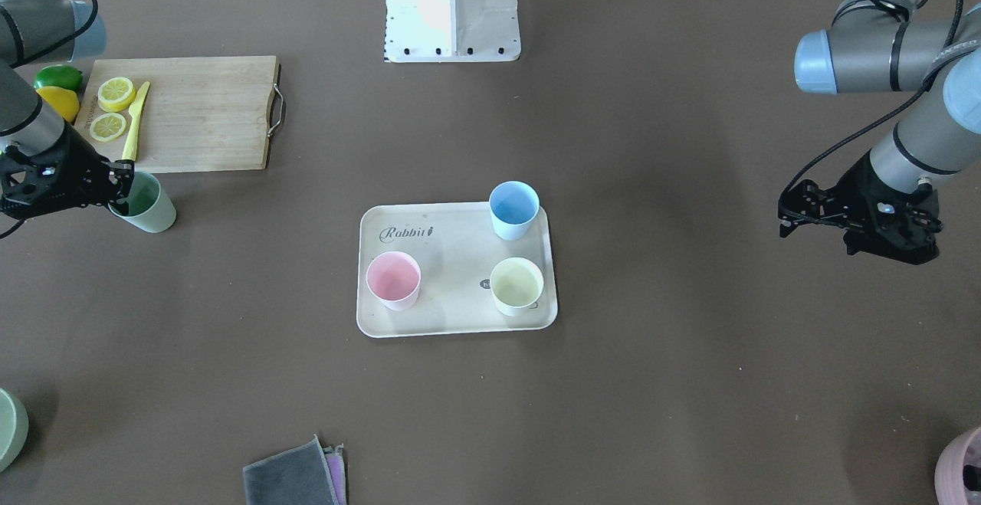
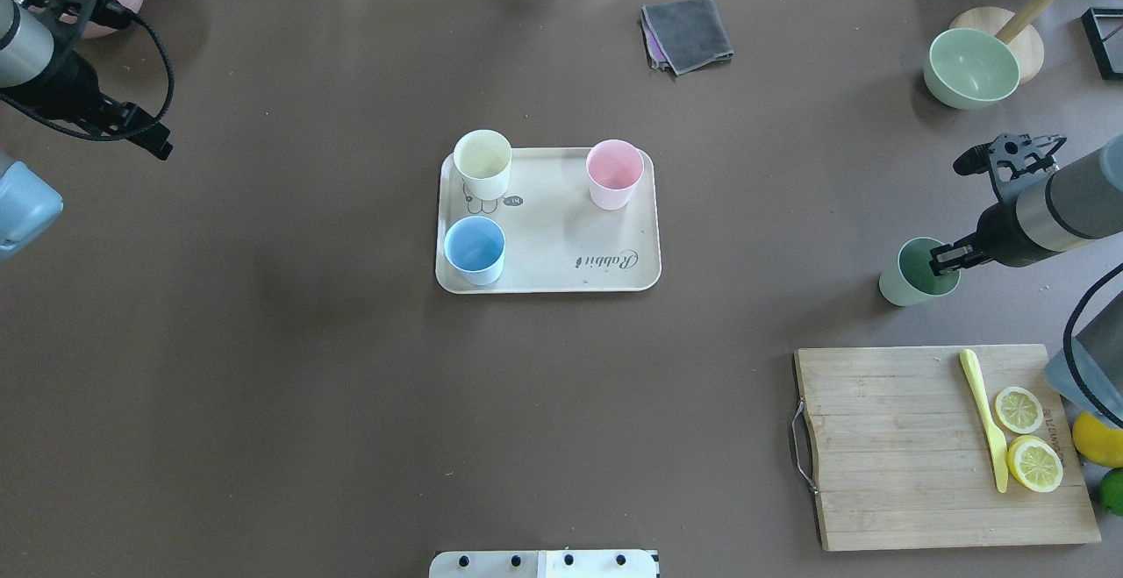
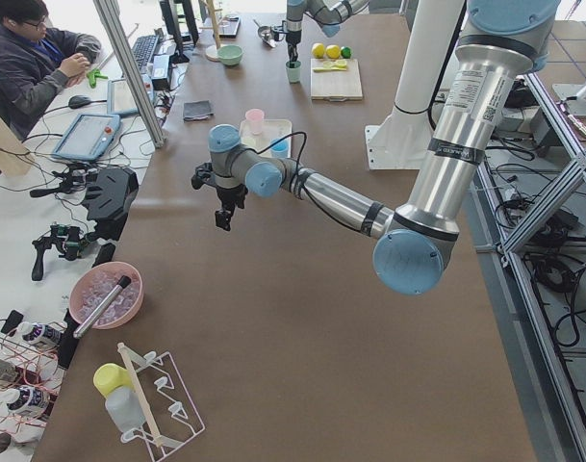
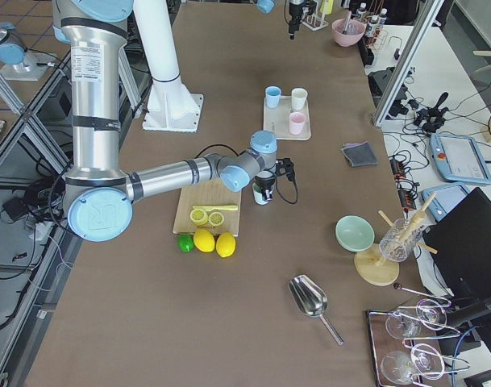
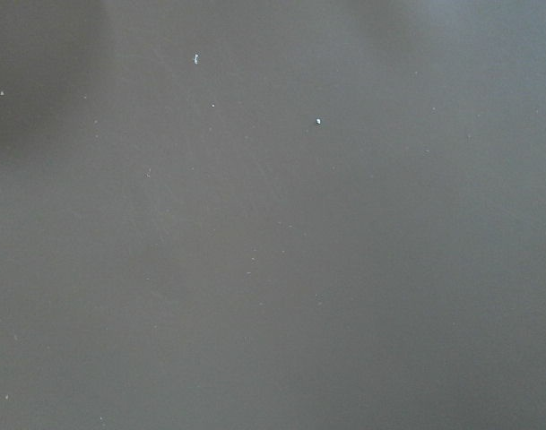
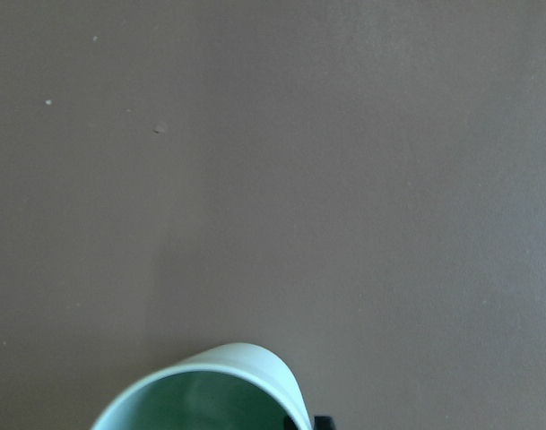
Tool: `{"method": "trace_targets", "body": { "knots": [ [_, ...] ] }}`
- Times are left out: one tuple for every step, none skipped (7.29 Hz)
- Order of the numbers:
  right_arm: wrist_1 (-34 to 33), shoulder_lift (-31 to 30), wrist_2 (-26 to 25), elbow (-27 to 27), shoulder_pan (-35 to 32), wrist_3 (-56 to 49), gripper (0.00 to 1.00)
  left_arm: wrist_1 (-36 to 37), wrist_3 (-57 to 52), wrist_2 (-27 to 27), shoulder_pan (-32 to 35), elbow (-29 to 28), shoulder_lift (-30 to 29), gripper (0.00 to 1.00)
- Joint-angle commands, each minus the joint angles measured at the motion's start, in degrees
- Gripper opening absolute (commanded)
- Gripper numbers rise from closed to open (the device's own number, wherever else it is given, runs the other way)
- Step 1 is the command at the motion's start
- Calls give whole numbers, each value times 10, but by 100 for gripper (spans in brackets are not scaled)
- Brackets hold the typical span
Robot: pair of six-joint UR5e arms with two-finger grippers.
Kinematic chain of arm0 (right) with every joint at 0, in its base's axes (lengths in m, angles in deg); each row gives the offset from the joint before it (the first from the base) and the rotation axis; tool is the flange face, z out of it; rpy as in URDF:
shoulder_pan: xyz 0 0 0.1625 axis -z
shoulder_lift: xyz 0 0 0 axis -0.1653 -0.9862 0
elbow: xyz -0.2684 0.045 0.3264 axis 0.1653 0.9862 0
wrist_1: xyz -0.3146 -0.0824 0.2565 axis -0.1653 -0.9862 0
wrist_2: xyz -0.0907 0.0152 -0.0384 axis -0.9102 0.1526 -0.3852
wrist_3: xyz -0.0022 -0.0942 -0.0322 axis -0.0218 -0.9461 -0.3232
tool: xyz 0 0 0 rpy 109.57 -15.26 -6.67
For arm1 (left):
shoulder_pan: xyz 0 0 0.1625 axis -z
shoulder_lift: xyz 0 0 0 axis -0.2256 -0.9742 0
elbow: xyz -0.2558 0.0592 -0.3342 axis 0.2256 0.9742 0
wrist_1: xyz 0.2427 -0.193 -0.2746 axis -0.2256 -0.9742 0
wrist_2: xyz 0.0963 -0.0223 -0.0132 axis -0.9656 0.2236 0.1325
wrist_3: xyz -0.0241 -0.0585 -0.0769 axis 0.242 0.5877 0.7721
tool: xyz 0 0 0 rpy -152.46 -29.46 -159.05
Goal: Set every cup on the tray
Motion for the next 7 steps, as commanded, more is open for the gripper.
{"method": "trace_targets", "body": {
  "knots": [
    [-31,43,14,-14,1,41,0,-1,0,0,0,0,0,98],
    [-109,119,13,-16,6,85,0,-1,0,0,0,0,0,98],
    [-175,195,-2,-12,44,145,0,-1,0,0,0,0,0,98],
    [-189,251,-38,4,88,210,0,-1,0,0,0,0,0,98],
    [-190,309,-68,35,123,271,0,-1,-1,0,0,-1,0,98],
    [-190,370,-92,87,144,307,0,-1,-1,0,-1,-1,0,98],
    [-189,399,-103,121,155,314,0,-1,-1,0,-1,-2,-1,98]
  ]
}}
